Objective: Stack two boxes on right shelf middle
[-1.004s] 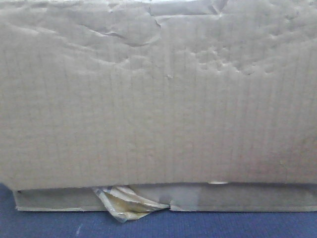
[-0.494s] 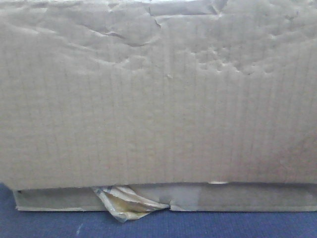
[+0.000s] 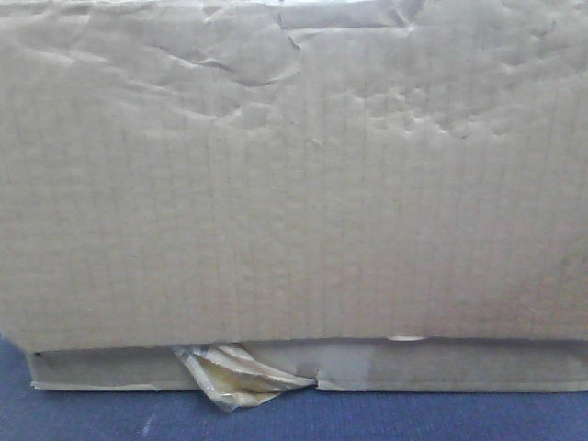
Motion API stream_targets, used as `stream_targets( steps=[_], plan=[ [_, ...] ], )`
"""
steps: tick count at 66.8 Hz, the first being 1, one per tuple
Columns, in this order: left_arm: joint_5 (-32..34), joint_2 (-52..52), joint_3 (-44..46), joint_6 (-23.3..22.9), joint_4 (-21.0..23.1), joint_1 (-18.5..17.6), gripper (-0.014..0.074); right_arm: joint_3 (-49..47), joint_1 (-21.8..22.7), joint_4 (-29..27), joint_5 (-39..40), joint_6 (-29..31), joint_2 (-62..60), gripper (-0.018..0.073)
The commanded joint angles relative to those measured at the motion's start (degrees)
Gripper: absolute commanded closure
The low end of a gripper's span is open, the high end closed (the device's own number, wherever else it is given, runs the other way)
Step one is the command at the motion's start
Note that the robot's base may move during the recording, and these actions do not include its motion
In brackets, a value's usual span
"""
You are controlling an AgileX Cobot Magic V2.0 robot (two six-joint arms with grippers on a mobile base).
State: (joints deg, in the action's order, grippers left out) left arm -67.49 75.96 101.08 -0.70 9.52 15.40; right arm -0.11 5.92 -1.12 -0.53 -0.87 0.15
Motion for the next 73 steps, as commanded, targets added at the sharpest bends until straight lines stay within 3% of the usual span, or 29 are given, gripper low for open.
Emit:
stream_targets(
  steps=[1,5,13,22,26,35,47,73],
  plan=[
    [-0.36,-1.24,3.41,-7.87,-5.72,-6.28,0.0707,0.11,0.18,-0.12,0.97,0.26,-0.15,0.0727],
    [-0.95,-1.31,4.59,-11.59,-8.80,-10.52,0.0707,0.11,0.18,-0.12,0.97,0.26,-0.15,0.0727],
    [-2.13,-1.31,5.55,-18.74,-15.65,-22.95,0.0707,0.11,0.18,-0.12,0.97,0.26,-0.15,0.0727],
    [-2.48,-0.01,5.55,-30.68,-29.57,-38.76,0.0707,0.11,0.18,-0.12,0.97,0.26,-0.15,0.0727],
    [-2.48,0.91,5.55,-34.57,-33.99,-42.97,0.0707,0.11,0.18,-0.12,0.97,0.26,-0.15,0.0727],
    [-2.48,4.14,5.55,-39.18,-35.63,-51.14,0.0707,0.11,0.18,-0.12,0.97,0.26,-0.15,0.0727],
    [-2.48,9.42,4.85,-41.71,-35.66,-56.08,0.0707,0.11,0.18,-0.12,0.97,0.26,-0.15,0.0727],
    [-2.48,12.18,-5.15,-46.91,-31.62,-56.08,0.0707,0.11,0.18,-0.12,0.97,0.26,-0.15,0.0727]
  ],
)
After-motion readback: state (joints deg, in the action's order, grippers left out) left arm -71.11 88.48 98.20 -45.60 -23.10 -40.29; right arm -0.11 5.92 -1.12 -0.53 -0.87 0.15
